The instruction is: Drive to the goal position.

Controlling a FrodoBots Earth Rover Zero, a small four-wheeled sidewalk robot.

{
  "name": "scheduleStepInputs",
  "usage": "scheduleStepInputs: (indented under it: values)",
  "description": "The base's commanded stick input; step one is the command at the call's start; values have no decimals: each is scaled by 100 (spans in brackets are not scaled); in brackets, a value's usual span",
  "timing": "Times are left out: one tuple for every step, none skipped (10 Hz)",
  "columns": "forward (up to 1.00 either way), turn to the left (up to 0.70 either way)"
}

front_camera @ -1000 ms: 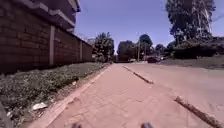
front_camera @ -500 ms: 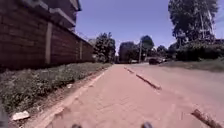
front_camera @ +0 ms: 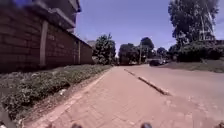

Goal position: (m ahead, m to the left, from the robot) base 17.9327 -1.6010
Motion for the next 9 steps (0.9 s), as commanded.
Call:
scheduleStepInputs:
  values:
    - [85,0]
    - [85,0]
    - [85,0]
    - [85,0]
    - [85,0]
    - [85,0]
    - [85,0]
    - [85,0]
    - [85,0]
